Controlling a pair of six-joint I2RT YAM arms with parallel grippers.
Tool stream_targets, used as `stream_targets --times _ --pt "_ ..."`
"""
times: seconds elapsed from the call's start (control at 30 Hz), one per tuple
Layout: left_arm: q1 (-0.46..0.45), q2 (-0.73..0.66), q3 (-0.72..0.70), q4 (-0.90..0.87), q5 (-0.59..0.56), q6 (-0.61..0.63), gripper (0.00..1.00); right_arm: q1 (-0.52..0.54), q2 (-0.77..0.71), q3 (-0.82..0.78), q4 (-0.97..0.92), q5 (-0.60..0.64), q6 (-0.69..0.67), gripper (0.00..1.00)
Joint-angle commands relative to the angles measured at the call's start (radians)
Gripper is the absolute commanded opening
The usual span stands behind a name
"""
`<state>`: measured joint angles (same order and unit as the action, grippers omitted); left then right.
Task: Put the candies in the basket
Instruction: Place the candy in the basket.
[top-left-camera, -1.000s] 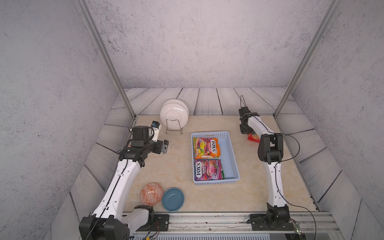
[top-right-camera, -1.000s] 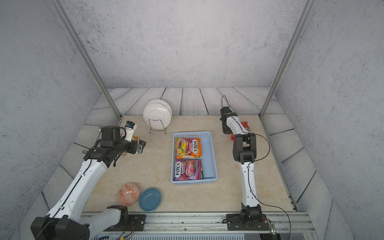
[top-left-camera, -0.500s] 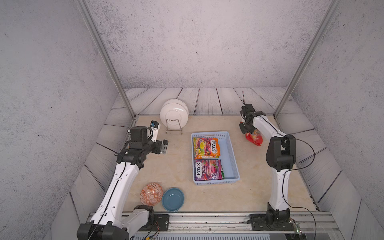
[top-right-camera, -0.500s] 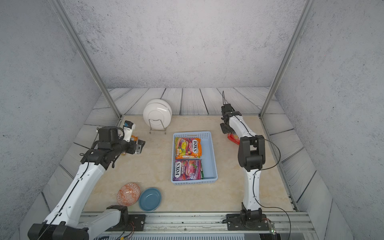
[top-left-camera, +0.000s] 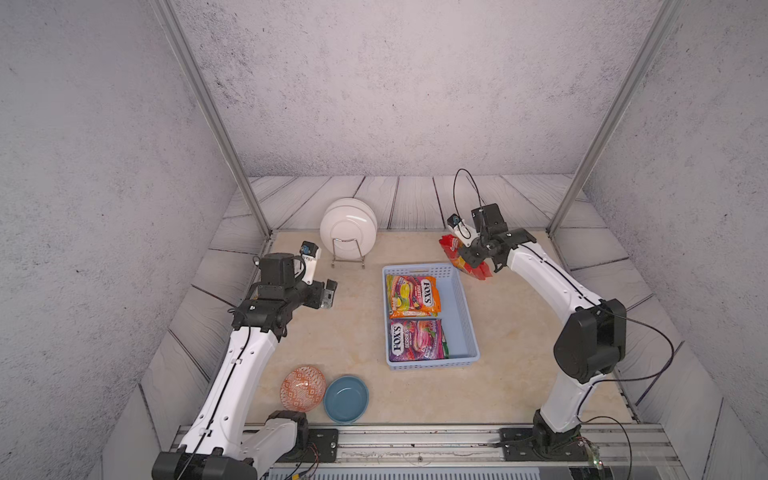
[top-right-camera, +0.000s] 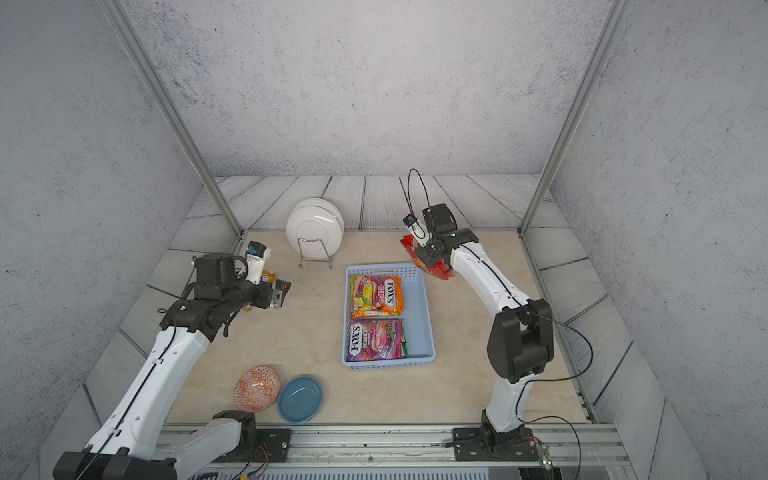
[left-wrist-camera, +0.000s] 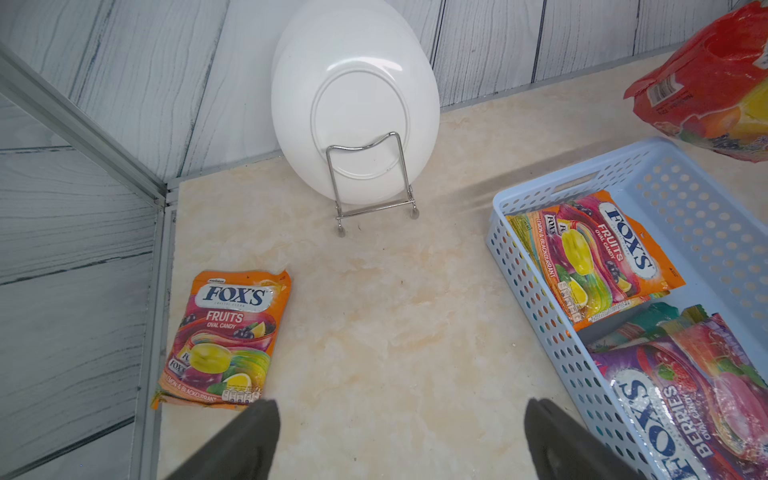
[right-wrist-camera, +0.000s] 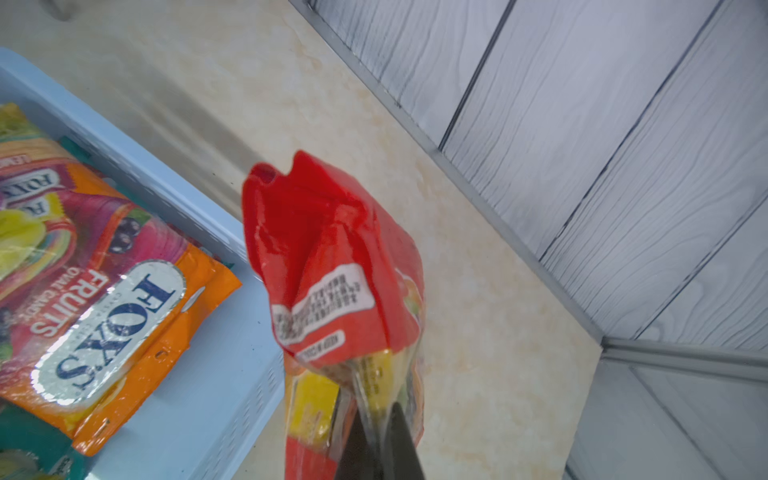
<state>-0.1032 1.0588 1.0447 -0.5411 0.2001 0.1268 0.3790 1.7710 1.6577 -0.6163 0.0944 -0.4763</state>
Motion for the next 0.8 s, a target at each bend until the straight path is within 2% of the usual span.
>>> stream_targets --times 0.0,0.13,0.33,0.6,0.77 --pt "-0.004 -0.017 0.007 -0.005 0.006 -0.001 0.98 0.039 -0.119 -0.032 0.169 -0.042 -0.125 0.0" --pt "-0.005 -0.025 0.009 -0.003 0.01 -0.005 0.98 0.073 -0.177 -0.152 0.31 -0.184 -0.281 0.0" --pt "-0.003 -0.021 0.02 -0.014 -0.006 -0.002 0.98 0.107 -0.175 -0.175 0.358 -0.332 -0.353 0.0" --pt "-0.006 -0.015 0.016 -0.006 0.003 -0.002 0.98 0.168 -0.116 -0.174 0.382 -0.394 -0.414 0.0" --pt "-0.009 -0.006 0.025 -0.018 -0.005 -0.001 0.98 0.195 -0.071 -0.157 0.404 -0.359 -0.417 0.0"
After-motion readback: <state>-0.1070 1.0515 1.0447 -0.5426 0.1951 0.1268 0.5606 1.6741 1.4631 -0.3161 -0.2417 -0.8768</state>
